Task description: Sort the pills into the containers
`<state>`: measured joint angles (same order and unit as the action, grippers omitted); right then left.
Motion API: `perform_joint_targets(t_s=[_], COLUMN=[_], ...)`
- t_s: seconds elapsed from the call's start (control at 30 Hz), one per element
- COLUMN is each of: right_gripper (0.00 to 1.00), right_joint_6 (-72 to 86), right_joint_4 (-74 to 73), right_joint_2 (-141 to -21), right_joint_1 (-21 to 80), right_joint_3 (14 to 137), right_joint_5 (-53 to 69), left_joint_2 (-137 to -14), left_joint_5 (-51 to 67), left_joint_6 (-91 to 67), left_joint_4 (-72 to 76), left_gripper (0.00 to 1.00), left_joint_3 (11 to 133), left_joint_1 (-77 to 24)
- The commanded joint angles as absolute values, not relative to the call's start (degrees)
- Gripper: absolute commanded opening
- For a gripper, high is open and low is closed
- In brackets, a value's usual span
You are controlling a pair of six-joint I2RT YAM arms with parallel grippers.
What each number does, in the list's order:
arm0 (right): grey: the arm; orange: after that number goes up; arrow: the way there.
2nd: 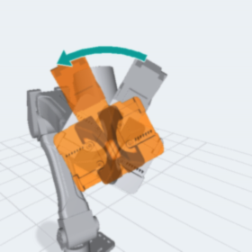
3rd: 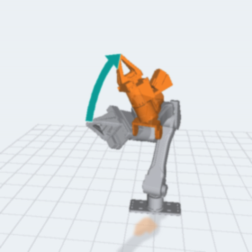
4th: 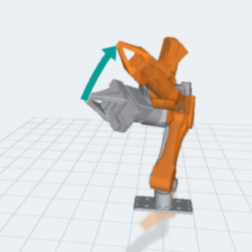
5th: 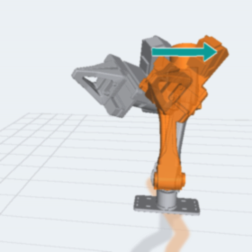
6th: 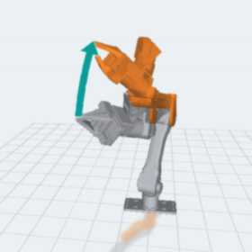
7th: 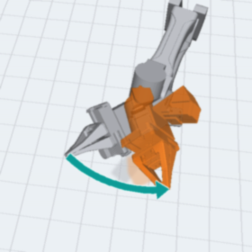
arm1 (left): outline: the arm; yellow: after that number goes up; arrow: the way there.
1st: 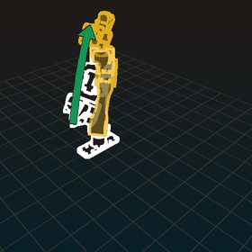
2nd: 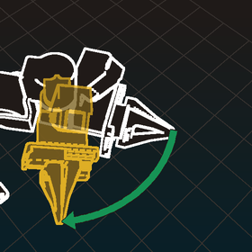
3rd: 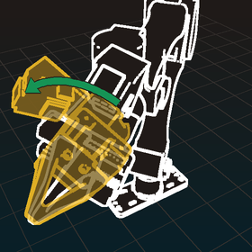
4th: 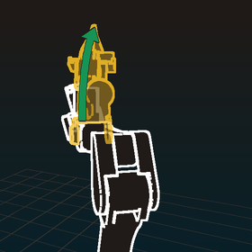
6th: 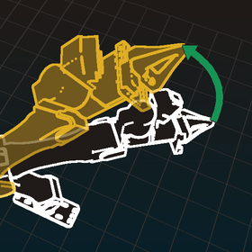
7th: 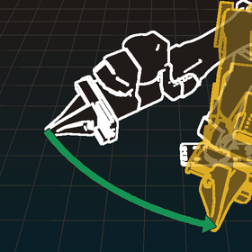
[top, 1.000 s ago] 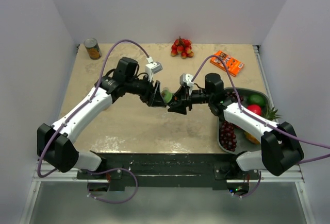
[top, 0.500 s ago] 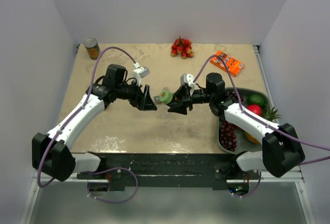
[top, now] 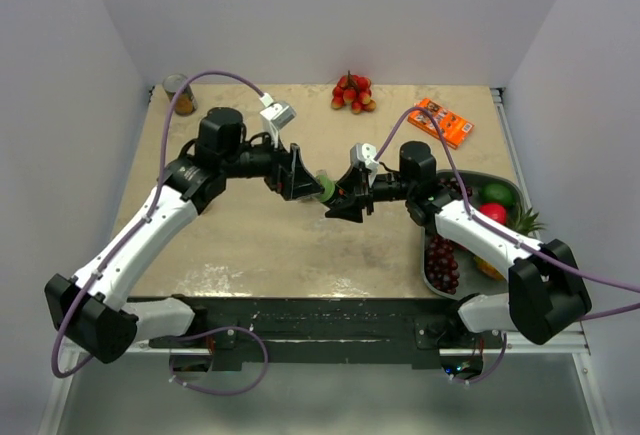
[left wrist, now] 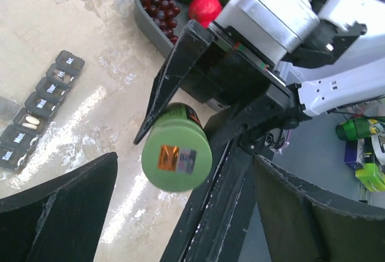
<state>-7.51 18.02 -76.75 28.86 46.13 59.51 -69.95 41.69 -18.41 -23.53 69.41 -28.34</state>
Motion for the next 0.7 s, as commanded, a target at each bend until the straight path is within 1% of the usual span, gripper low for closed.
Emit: perform_joint_targets(t_s=[0.0,0.07,0.17,0.27,0.3,0.37,0.53,0.67], right_gripper=[0.00,0.00,0.00,0.00,0.00,0.00,0.00,0.00], right_joint_6=[-8.09,-8.17,-8.26,-8.26,-8.26,-8.26,-8.17,-8.17], right_joint_4=[20.66,20.65,20.57,20.57,20.57,20.65,20.57,20.48], right_joint_2=[-75.50,-75.41,-75.41,-75.41,-75.41,-75.50,-75.23,-75.06], right_joint_1=[28.92,29.00,28.92,28.92,28.92,28.92,28.92,28.92], right_joint_3=[47.72,47.81,47.72,47.81,47.81,47.81,47.90,47.81], right_joint_5=[59.85,59.77,59.76,59.76,59.85,59.85,59.77,59.85], left_joint_2=[-74.26,-75.67,-76.72,-76.99,-76.99,-76.99,-76.38,-76.46], left_joint_5=[35.26,34.63,34.19,34.63,34.72,34.89,35.16,35.77], left_joint_6=[-19.43,-18.99,-18.02,-16.97,-16.61,-15.56,-12.66,-10.20], left_joint_4=[-23.73,-24.34,-25.57,-26.98,-27.50,-29.00,-31.46,-32.87], left_gripper=[0.97,0.97,0.92,0.84,0.80,0.75,0.70,0.62], left_joint_3=[74.26,75.67,76.99,76.99,76.99,76.47,74.62,74.44], left_joint_1=[-31.98,-32.60,-33.13,-33.13,-33.22,-33.13,-33.13,-33.13])
